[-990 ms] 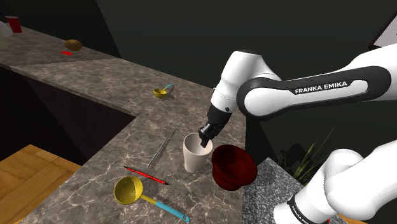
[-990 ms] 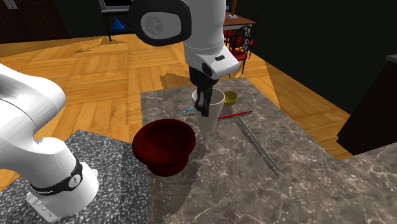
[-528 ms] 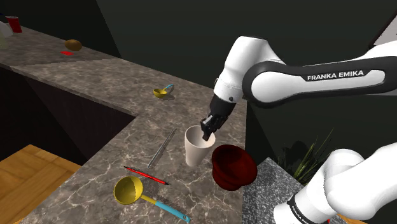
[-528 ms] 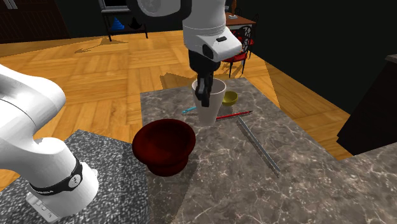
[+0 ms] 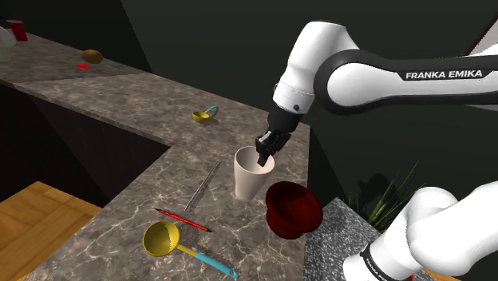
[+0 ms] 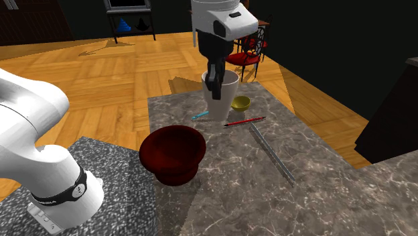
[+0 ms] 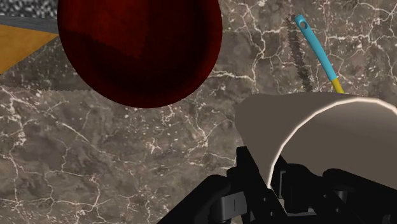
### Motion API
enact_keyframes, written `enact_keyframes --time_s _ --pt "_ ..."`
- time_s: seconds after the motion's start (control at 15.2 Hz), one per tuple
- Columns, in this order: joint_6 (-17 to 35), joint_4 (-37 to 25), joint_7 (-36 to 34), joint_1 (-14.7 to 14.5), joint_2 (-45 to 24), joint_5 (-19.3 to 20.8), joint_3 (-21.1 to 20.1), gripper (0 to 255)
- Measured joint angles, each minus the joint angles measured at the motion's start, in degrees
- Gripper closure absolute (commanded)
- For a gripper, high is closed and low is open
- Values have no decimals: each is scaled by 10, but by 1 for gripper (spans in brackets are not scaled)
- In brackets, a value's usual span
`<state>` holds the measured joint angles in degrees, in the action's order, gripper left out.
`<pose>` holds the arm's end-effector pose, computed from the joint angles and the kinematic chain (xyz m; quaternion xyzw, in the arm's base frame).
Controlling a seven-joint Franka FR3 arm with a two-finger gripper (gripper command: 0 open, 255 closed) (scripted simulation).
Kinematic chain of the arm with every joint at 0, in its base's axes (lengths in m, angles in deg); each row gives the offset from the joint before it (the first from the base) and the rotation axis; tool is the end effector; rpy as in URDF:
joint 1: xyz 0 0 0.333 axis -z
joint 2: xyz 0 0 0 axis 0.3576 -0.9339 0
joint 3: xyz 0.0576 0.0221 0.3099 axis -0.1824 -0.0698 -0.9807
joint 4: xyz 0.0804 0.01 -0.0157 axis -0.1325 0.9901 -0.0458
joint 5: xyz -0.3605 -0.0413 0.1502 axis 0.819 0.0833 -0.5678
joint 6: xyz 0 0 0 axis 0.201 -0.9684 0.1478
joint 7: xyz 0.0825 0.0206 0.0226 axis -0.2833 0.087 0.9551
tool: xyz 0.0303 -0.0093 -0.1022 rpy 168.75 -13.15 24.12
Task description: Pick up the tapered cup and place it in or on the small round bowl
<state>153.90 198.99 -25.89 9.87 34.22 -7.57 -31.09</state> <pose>0.3761 0.2335 0.4957 -0.9963 -0.0519 -0.0072 0.0675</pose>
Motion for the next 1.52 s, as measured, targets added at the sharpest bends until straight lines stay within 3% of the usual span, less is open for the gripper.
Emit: enact_keyframes --time_s 0.59,1.39,1.52 --pt "-68 -52 -4 3 15 5 10 255" --pt "-211 39 86 16 232 31 117 255" --pt "-213 56 97 19 248 37 127 255"
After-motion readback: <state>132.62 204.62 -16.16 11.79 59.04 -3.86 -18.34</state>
